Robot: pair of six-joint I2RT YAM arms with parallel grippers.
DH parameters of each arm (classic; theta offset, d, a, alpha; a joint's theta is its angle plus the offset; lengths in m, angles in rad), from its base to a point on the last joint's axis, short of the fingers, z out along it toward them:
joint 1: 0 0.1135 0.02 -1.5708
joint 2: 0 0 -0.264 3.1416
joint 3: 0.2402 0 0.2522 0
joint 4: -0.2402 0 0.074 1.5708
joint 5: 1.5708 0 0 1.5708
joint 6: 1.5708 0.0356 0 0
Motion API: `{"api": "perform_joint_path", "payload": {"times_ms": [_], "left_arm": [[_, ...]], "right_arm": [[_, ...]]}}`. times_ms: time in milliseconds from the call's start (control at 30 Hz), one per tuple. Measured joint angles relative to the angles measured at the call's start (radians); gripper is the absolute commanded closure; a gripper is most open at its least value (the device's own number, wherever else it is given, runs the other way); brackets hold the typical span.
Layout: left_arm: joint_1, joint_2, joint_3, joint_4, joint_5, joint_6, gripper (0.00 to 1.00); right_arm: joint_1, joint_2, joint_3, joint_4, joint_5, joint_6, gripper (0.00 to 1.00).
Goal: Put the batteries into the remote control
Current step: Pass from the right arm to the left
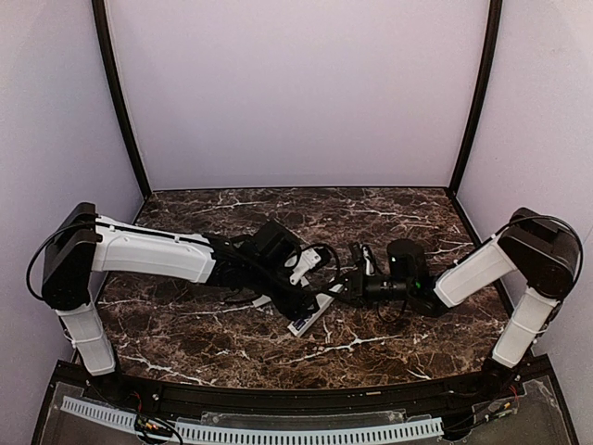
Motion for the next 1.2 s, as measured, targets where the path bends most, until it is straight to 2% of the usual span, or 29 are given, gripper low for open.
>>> {"api": "perform_joint_path", "payload": {"times_ms": [200,400,533,667,767,933,1033,1200], "left_arm": [[-0.010,0.029,0.017,0.003,0.004,-0.014,0.39],[-0.016,0.050,0.024,0.005,0.016,-0.016,0.34],[-0.017,0.070,0.024,0.004,0.032,-0.016,0.36],[-0.021,0.076,0.024,0.005,0.041,-0.018,0.53],[-0.021,0.076,0.025,0.004,0.043,-0.019,0.68],[-0.027,0.076,0.054,-0.029,0.030,0.011,0.80],[-0.024,0.077,0.076,-0.064,0.028,0.054,0.82],[-0.004,0.087,0.108,-0.158,0.050,0.130,0.81]], "right_arm": [[0.004,0.000,-0.008,0.014,0.023,0.012,0.96],[0.005,0.000,-0.014,0.027,0.034,0.018,0.96],[0.005,0.000,-0.014,0.045,0.034,0.028,0.96],[0.005,0.000,-0.015,0.055,0.034,0.031,0.93],[0.005,-0.002,-0.021,0.065,0.037,0.031,0.82],[0.003,-0.032,-0.039,0.063,0.056,0.026,0.59],[-0.008,-0.073,-0.053,0.053,0.043,0.009,0.35],[-0.073,-0.194,-0.098,-0.012,0.030,-0.043,0.22]]}}
